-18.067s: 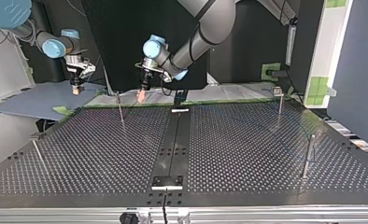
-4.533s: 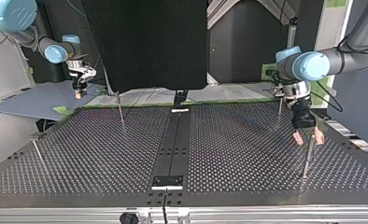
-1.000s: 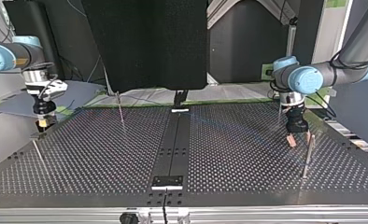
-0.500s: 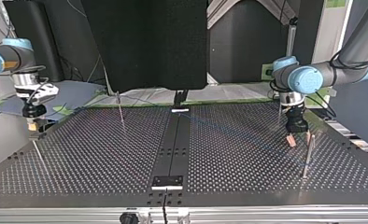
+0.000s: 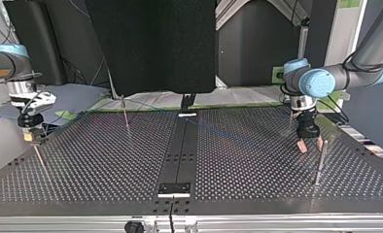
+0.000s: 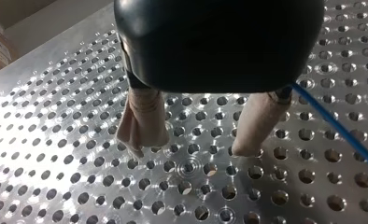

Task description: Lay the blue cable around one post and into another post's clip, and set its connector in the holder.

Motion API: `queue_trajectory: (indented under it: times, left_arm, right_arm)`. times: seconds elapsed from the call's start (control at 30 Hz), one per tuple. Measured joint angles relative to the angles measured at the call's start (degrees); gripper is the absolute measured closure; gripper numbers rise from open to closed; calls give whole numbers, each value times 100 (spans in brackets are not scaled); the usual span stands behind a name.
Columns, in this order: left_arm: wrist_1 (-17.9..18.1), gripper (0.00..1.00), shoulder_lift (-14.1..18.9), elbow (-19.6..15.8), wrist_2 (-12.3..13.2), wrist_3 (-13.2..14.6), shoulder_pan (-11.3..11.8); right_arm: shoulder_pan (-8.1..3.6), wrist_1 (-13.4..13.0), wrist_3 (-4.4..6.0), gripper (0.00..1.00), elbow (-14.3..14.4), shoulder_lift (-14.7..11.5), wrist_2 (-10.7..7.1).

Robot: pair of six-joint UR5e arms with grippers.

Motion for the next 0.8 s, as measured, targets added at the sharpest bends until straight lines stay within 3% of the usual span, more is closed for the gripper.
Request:
queue_trajectory:
  times: [0.2,0.8]
  left_arm:
    - [1,0,-4,0,-1,6,-9]
    - [0,0,-2,-1,-7,54,-45]
  right_arm:
    - [22,204,-104,98,-219,96,12]
    - [55,287,-145,98,-353,307,10]
